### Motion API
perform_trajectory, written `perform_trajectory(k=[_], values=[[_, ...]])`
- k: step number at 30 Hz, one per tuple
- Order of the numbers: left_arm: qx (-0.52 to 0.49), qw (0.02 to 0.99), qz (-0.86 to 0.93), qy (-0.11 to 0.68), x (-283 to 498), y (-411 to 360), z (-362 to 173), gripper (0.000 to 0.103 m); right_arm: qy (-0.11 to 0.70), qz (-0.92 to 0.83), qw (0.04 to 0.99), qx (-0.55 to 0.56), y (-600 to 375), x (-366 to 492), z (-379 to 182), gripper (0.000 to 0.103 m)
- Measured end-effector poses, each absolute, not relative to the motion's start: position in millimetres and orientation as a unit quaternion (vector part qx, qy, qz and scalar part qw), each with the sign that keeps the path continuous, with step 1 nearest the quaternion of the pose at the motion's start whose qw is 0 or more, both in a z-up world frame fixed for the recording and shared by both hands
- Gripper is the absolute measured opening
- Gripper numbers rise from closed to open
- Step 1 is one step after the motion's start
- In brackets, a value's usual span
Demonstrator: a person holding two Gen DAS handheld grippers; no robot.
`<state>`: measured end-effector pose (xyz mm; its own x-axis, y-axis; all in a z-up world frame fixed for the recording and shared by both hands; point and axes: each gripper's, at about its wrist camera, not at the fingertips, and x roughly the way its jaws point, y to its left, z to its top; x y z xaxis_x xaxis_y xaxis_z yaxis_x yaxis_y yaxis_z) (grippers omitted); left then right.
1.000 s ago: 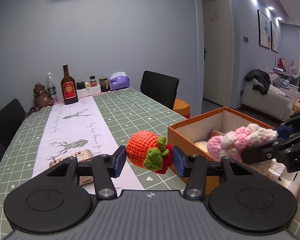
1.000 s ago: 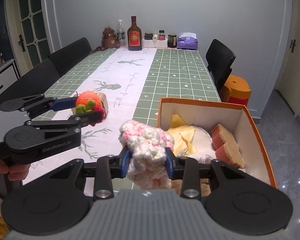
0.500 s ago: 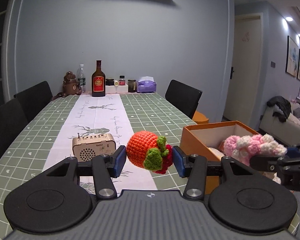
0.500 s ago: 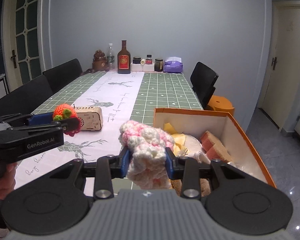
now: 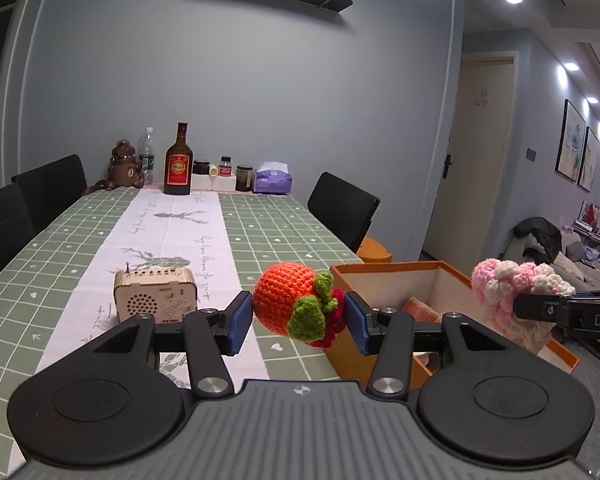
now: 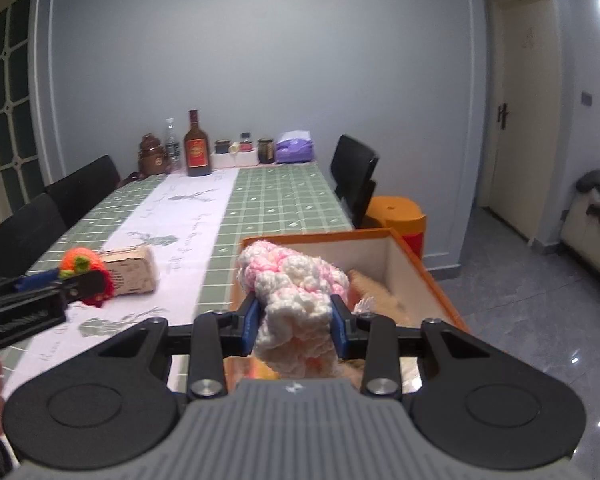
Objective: Organize soft objects
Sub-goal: 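Carry the pink piece and strawberry over the orange box with both grippers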
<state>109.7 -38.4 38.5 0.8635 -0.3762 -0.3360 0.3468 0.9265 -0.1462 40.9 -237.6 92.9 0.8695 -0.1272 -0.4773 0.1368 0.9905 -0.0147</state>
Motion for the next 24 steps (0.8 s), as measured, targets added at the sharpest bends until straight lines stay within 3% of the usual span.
perform_trajectory(k=[8, 24], values=[[-0.033, 0.964, -0.197, 0.174, 116.3, -60.9, 45.0, 0.057, 0.259, -0.099, 0.96, -0.033, -284.1, 76.8, 99.3, 0.036], [0.0, 0.958, -0.201, 0.207, 131.3, -99.9, 32.4, 0.057, 0.37, -0.091, 0.922, -0.07, -332.5, 215.2, 33.6, 0.039]])
